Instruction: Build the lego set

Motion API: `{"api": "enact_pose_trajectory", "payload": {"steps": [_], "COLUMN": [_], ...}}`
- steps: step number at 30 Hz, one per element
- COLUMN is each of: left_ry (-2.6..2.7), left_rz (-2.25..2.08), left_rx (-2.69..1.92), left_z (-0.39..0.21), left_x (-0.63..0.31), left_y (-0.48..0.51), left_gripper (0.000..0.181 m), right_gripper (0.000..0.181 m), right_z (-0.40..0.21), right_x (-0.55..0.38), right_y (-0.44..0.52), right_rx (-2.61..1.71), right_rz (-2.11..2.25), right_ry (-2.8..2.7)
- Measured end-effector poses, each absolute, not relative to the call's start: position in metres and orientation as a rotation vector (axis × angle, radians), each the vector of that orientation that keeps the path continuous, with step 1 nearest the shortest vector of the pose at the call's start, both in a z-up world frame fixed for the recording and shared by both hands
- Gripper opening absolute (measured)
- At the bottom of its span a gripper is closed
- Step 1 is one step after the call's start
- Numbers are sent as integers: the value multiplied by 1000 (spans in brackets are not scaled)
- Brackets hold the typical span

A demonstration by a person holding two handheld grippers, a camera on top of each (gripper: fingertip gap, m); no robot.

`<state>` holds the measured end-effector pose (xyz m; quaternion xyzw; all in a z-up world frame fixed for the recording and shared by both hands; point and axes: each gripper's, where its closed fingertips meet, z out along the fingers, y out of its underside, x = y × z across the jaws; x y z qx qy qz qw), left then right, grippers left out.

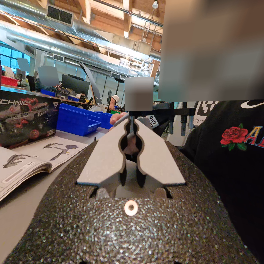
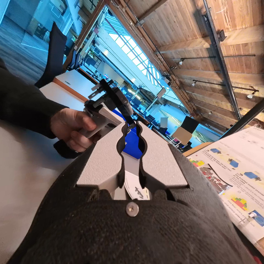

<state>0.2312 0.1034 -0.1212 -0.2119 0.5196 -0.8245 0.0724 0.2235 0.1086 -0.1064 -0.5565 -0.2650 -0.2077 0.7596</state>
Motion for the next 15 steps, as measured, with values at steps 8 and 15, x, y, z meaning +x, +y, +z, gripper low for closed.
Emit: {"api": "enact_pose_trajectory", "payload": {"steps": [8,15], "left_ry": [1617,1598], "left_rz": [-2465,-2476], "left_rx": [-713,-683], "left_z": [-129,-126], "left_x": [235,231], "left_y": [102,102], "left_gripper": [1,1], "right_gripper": [10,9], "right_z": [-111,-108], "right_x": [223,222], "right_y": [112,110], "right_rx": [-1253,-1241], "right_rz": [-513,-515], "right_ry": [-585,-585]}}
